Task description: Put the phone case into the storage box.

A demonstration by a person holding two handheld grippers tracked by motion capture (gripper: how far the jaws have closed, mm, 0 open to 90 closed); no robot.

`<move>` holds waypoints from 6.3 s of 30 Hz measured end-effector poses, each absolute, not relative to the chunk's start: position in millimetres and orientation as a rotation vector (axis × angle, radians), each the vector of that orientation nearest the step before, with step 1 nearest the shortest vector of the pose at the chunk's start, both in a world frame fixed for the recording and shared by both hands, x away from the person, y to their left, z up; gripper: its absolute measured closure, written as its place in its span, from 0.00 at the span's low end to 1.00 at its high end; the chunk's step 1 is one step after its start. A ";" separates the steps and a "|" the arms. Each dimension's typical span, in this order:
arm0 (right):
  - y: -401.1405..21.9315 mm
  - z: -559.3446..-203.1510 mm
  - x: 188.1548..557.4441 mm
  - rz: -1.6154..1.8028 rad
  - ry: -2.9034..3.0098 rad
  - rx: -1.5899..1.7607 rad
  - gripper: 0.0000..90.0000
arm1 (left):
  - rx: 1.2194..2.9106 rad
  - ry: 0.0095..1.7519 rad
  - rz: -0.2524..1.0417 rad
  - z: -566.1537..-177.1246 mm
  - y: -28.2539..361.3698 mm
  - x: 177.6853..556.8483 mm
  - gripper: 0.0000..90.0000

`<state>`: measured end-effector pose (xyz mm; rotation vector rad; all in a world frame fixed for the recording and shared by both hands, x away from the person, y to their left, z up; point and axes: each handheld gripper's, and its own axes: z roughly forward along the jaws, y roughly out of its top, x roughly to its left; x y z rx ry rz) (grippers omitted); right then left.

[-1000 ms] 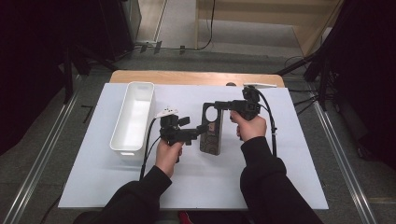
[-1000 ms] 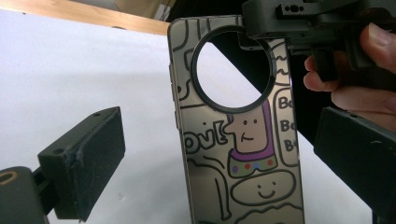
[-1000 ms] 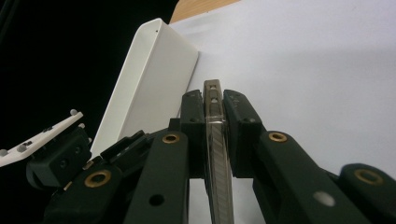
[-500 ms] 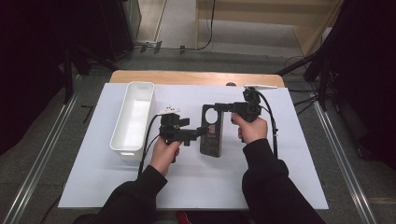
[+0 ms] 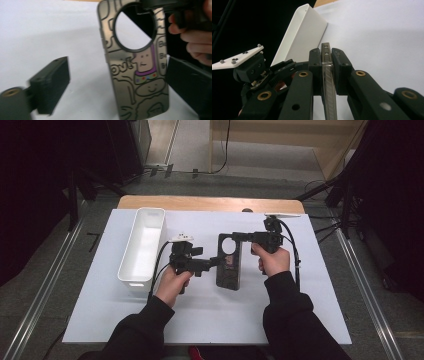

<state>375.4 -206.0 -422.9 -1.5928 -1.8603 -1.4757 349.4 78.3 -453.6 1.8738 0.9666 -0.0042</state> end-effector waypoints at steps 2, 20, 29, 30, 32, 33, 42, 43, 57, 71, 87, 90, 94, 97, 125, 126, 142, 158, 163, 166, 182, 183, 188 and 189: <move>-207.6 -422.5 374.3 -1.476 -1.866 -1.584 0.86 | 1.913 0.967 0.015 -451.8 76.8 349.5 0.14; -203.2 -420.4 365.6 -1.513 -1.909 -1.496 0.86 | 1.970 0.885 -0.062 -434.1 84.4 347.2 0.14; -199.9 -417.4 358.8 -1.542 -1.973 -1.436 0.86 | 1.977 0.888 -0.058 -428.2 89.6 350.4 0.14; -199.7 -417.1 358.2 -1.543 -1.982 -1.428 0.86 | 1.972 0.888 -0.059 -427.8 90.1 350.8 0.14; -199.8 -417.1 357.3 -1.553 -1.997 -1.410 0.86 | 1.977 0.877 -0.061 -427.3 90.8 351.4 0.14; -199.8 -417.0 356.5 -1.560 -2.009 -1.389 0.86 | 1.980 0.873 -0.062 -427.4 91.1 352.2 0.14; -199.1 -418.8 351.8 -1.579 -2.061 -1.354 0.86 | 1.976 0.871 -0.050 -424.7 91.2 355.5 0.14; -199.1 -419.3 351.3 -1.581 -2.060 -1.355 0.86 | 1.974 0.868 -0.048 -424.4 90.6 355.6 0.14; -194.8 -414.6 339.7 -1.646 -2.097 -1.332 0.86 | 1.976 0.857 -0.054 -422.1 87.1 359.7 0.15; -185.4 -412.4 329.8 -1.676 -2.103 -1.348 0.86 | 1.970 0.854 -0.056 -422.5 81.7 357.3 0.17; -181.6 -414.5 327.1 -1.702 -2.087 -1.354 0.86 | 1.960 0.850 -0.055 -425.4 76.3 355.3 0.33; -180.9 -414.9 326.9 -1.703 -2.083 -1.354 0.86 | 1.961 0.843 -0.038 -425.7 75.8 354.9 0.37; -179.8 -415.6 326.7 -1.708 -2.084 -1.352 0.86 | 1.951 0.864 -0.041 -426.1 76.6 355.6 0.41; -179.8 -415.6 326.4 -1.714 -2.081 -1.352 0.86 | 1.957 0.872 -0.032 -426.4 76.7 355.5 0.44; -177.0 -418.2 324.9 -1.715 -2.069 -1.360 0.86 | 1.957 0.909 -0.119 -429.2 75.8 356.5 0.65; -177.1 -418.4 324.9 -1.719 -2.068 -1.359 0.86 | 1.954 0.911 -0.116 -429.2 75.8 356.4 0.65; -176.0 -418.8 324.1 -1.725 -2.065 -1.363 0.86 | 1.941 0.901 -0.100 -428.3 77.5 355.6 0.74; -175.3 -418.8 324.0 -1.726 -2.062 -1.356 0.86 | 1.947 0.896 -0.089 -427.2 78.8 355.2 0.78; -174.8 -419.0 324.4 -1.721 -2.051 -1.356 0.86 | 1.950 0.897 -0.089 -426.1 79.6 355.3 0.78; -174.8 -418.7 324.3 -1.724 -2.050 -1.353 0.86 | 1.949 0.894 -0.078 -425.2 79.6 355.0 0.78; -173.7 -417.9 324.2 -1.732 -2.060 -1.344 0.85 | 1.957 0.887 -0.057 -423.2 80.0 354.2 0.79; -173.7 -417.8 324.1 -1.727 -2.057 -1.345 0.85 | 1.957 0.887 -0.055 -423.2 79.9 354.1 0.79; -173.9 -417.7 324.3 -1.721 -2.065 -1.338 0.85 | 1.962 0.877 -0.044 -422.8 79.9 353.6 0.79; -174.0 -417.7 324.4 -1.722 -2.068 -1.335 0.85 | 1.964 0.874 -0.036 -422.5 79.7 353.3 0.79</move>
